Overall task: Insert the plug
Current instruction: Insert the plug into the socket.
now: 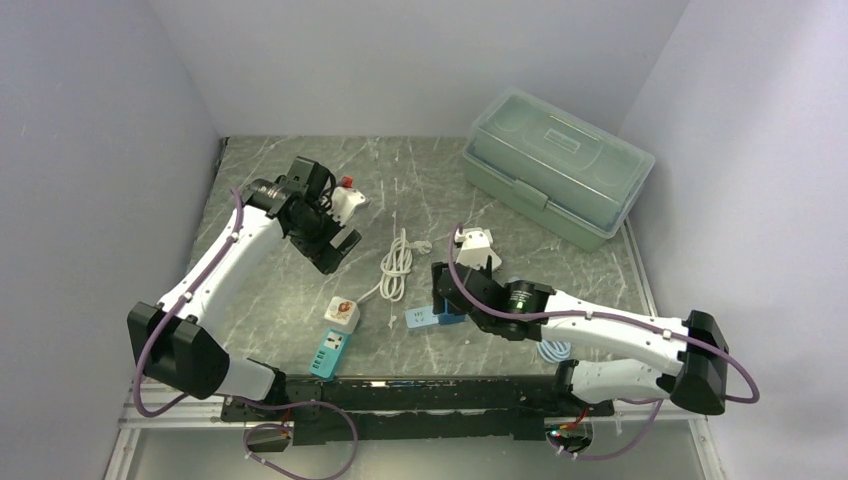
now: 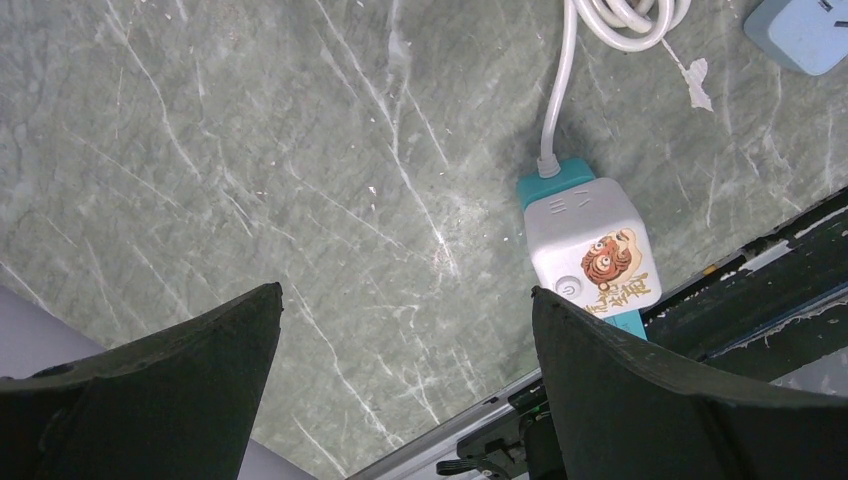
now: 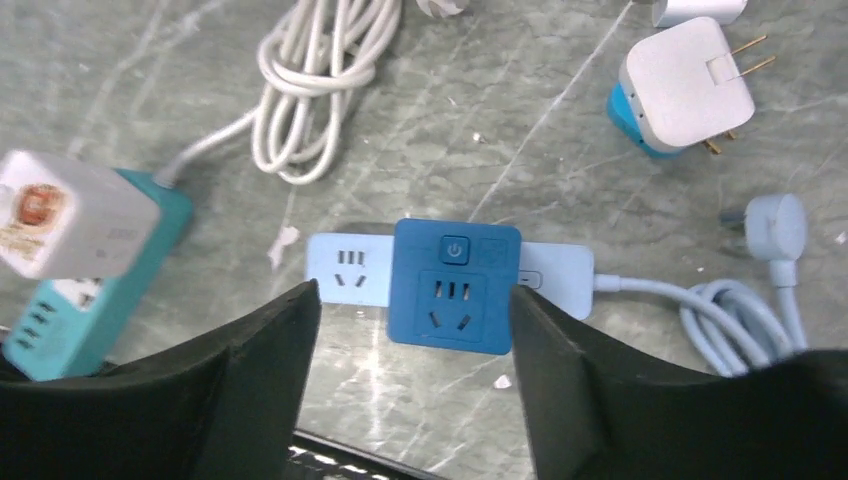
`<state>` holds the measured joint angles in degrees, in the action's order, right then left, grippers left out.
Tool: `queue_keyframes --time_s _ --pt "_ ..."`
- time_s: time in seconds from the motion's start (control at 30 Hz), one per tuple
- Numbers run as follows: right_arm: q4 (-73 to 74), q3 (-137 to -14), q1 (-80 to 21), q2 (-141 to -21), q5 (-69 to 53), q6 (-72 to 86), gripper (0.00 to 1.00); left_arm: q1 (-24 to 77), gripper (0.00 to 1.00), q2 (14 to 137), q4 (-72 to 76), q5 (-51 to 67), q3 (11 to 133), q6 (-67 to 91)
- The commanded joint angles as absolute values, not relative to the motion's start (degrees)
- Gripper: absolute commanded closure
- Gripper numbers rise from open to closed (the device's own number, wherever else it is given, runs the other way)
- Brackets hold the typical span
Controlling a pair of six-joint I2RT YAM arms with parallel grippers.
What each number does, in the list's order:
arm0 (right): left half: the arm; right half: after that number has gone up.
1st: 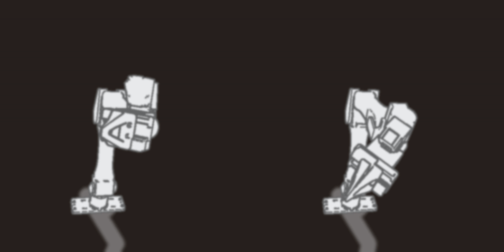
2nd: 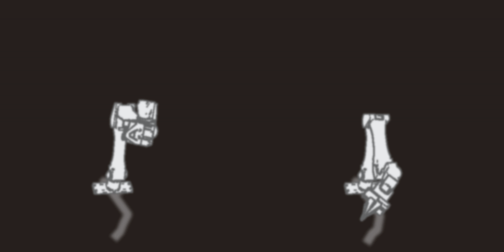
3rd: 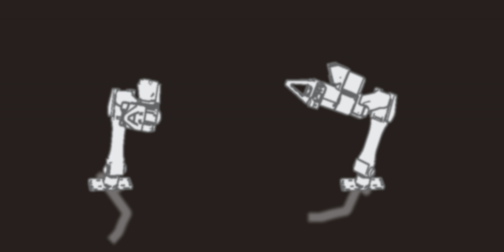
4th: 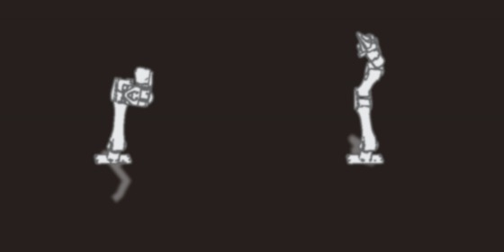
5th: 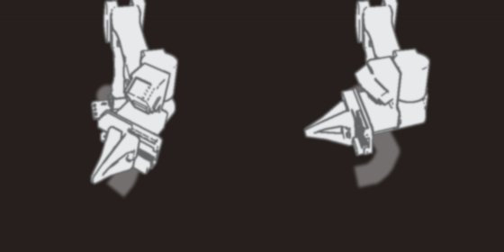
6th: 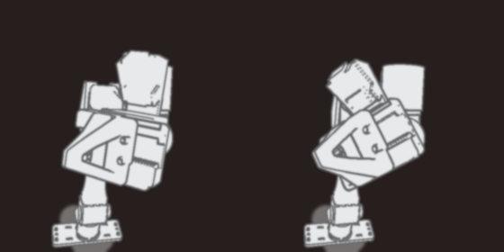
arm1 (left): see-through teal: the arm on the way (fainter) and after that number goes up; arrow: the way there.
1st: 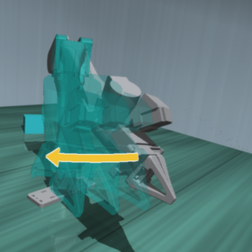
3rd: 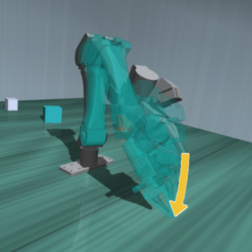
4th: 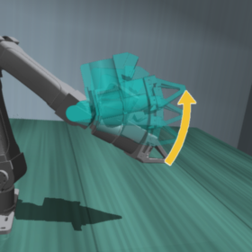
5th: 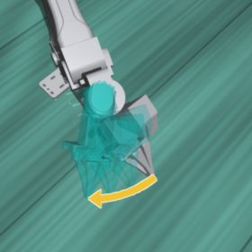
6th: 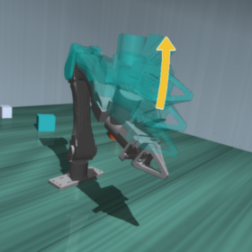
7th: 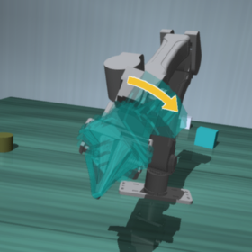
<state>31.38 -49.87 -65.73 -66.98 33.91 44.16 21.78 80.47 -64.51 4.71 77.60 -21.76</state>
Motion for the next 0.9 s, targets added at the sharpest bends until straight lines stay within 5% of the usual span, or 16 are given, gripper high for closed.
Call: queue_keyframes --time_s 0.0,0.1,0.17,0.87 --pt "33.0 -51.5 -64.9 -65.3 33.0 41.3 0.47 21.7 0.00 77.9 -65.3 5.4 79.9 -22.3" --pt "30.6 -50.8 -63.8 -67.1 31.4 40.9 0.82 21.6 0.00 77.9 -65.3 5.4 79.7 -22.3" --pt "29.6 -50.6 -63.4 -68.8 30.4 40.7 0.95 21.6 0.00 77.8 -65.3 5.3 79.5 -22.4" --pt "31.8 -42.7 -59.9 -72.2 23.4 45.3 1.00 21.6 0.00 78.8 -64.8 4.4 80.7 -23.5"
